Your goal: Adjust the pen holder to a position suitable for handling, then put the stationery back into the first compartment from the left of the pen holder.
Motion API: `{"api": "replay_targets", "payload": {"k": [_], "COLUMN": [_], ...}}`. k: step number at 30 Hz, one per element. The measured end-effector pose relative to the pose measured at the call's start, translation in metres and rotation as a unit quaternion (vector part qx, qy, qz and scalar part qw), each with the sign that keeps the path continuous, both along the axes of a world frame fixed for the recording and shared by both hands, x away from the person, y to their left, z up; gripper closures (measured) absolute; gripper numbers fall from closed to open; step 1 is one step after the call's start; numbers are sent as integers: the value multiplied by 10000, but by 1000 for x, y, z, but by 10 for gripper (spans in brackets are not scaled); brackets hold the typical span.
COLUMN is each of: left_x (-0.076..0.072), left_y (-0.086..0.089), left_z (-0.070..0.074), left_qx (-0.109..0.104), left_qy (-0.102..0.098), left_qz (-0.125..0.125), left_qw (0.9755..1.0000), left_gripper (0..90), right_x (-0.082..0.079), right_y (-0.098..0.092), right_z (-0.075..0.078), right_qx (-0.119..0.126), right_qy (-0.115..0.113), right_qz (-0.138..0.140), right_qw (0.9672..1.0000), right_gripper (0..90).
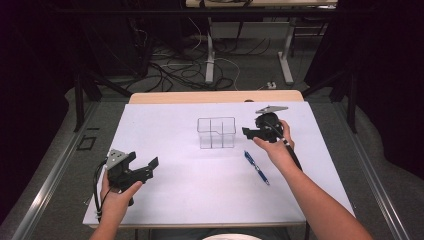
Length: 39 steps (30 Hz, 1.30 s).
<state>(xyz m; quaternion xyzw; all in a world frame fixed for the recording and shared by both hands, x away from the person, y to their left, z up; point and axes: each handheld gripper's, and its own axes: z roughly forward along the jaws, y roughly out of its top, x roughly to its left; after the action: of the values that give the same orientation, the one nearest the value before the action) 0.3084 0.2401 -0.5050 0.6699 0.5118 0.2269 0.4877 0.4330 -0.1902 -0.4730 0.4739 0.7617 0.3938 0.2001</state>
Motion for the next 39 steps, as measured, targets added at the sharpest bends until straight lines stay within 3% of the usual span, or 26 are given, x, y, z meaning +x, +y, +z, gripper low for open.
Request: {"api": "replay_targets", "payload": {"k": [3,6,9,12,15,16,18,25,28,33,39], "left_x": [-1,-2,-2,-1,0,0,1,-2,-1,1,2], "left_y": [0,0,-1,-1,-3,-3,-4,-6,-7,-8,-9], "left_z": [1,2,2,1,1,1,1,4,4,3,3], "left_qx": [16,38,50,32,23,52,61,163,159,156,159], "left_qy": [-28,-44,-59,-50,-40,-36,-18,-108,-124,-66,-29], "left_qz": [24,23,21,-12,-43,-64,-84,-41,-12,-63,-155], "left_qw": [10000,10000,10000,10000,10000,10000,9999,9998,9998,9998,9997], "left_gripper": [101,101,101,105,105,105,105,88,73,41,12], "right_x": [-3,-6,-10,-17,-21,-24,-27,-35,-40,-48,-53], "right_y": [-5,-12,-18,-25,-25,-24,-23,-29,-33,-37,-33], "right_z": [6,20,27,35,35,32,27,16,14,7,-4], "right_qx": [42,-98,61,146,-14,-195,-312,-468,-439,-621,-716], "right_qy": [82,104,129,221,241,320,426,594,677,890,1205], "right_qz": [-95,-210,-309,-200,-133,-45,33,137,206,231,228], "right_qw": [9999,9997,9994,9994,9996,9993,9986,9970,9965,9938,9899], "right_gripper": [270,161,148,87,73,50,38,163,165,275,298]}}
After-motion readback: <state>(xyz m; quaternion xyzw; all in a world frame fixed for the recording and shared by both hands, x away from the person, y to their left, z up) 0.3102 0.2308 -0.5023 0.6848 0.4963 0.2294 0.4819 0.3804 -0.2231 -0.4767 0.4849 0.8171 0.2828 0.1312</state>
